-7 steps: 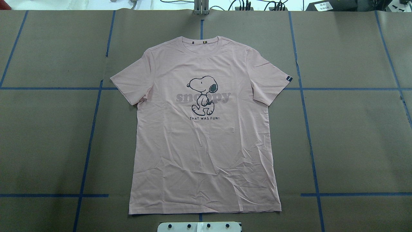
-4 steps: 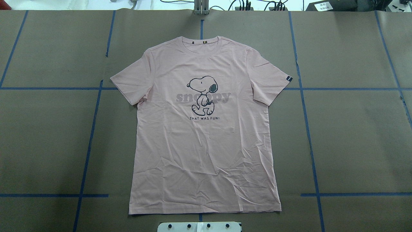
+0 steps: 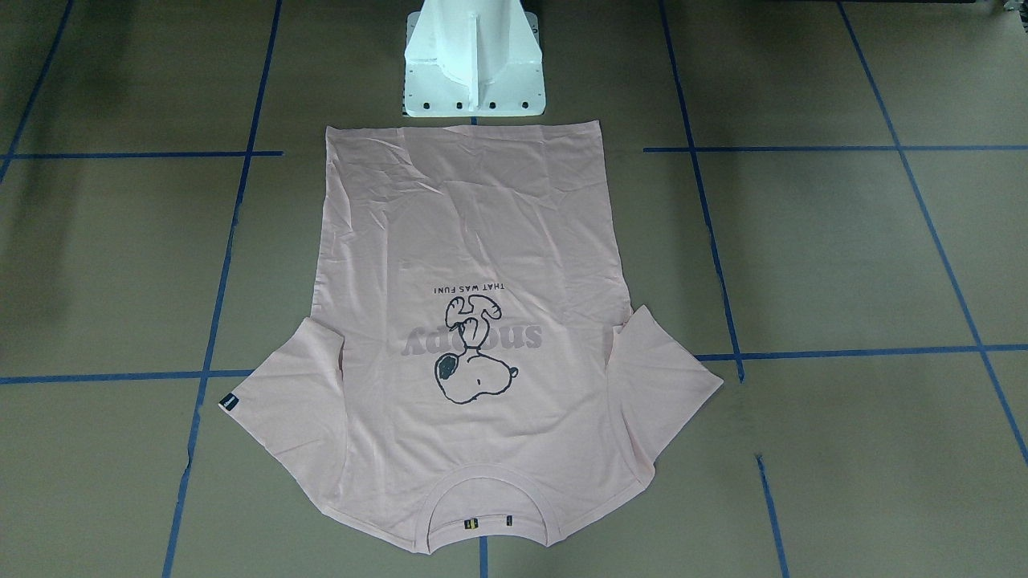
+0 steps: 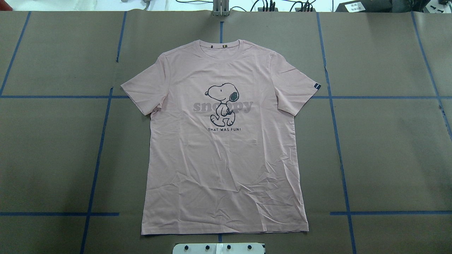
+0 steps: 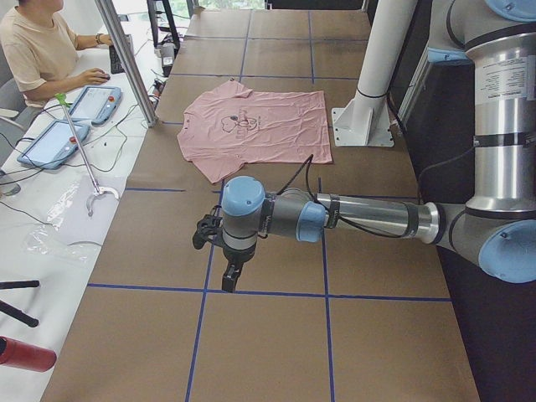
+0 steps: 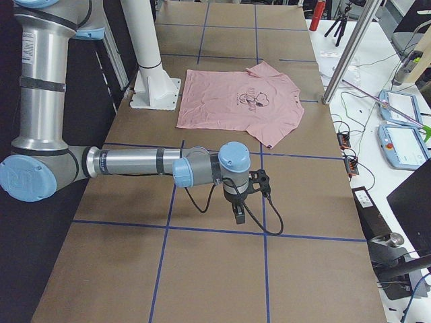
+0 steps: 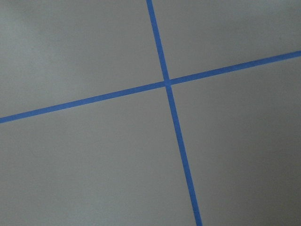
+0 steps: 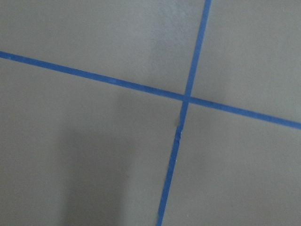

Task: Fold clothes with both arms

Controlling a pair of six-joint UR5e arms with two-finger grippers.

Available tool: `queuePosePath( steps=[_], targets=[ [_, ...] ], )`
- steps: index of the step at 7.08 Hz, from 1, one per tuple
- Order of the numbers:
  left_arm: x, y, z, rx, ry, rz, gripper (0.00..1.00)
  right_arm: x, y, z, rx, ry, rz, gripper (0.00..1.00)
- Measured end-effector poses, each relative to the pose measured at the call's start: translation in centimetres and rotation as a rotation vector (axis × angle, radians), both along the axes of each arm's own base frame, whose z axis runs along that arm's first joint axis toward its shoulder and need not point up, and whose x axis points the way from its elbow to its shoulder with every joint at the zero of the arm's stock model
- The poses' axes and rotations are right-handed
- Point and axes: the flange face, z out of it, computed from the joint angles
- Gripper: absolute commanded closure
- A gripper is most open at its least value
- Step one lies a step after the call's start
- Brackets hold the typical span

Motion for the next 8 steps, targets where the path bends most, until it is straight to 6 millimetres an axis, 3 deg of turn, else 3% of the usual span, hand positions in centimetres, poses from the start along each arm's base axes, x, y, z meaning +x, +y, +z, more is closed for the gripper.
queuePosePath(
  steps=[1,3,4,5,6,7,8],
  targets=[
    [0.0,-1.3,-1.5,0.098,-0.005,-0.001,0.00,-0.6,-1.8,-1.4,0.071,-0.002,-0.009,0.00],
    [0.1,-6.2,-5.7,0.351,0.000,-0.013,0.00,-1.1,-4.7,-2.3,0.136,-0.009,-0.011,0.00],
    [0.1,-8.2,-6.8,0.412,0.020,-0.039,0.00,-1.1,-5.5,-2.9,0.165,-0.015,-0.005,0.00],
    [0.2,-9.0,-7.7,0.448,0.042,-0.071,0.00,-1.8,-6.8,-4.9,0.174,-0.034,0.029,0.00],
    [1.5,-9.3,-8.7,0.476,0.083,-0.084,0.00,-4.3,-9.2,-8.3,0.136,-0.082,0.099,0.00],
    [4.5,-9.5,-9.5,0.475,0.142,-0.068,0.00,-8.9,-11.6,-12.7,0.084,-0.144,0.158,0.01],
    [7.9,-9.7,-10.2,0.462,0.190,-0.048,0.00,-14.7,-13.3,-16.8,0.043,-0.177,0.207,0.09]
  ],
)
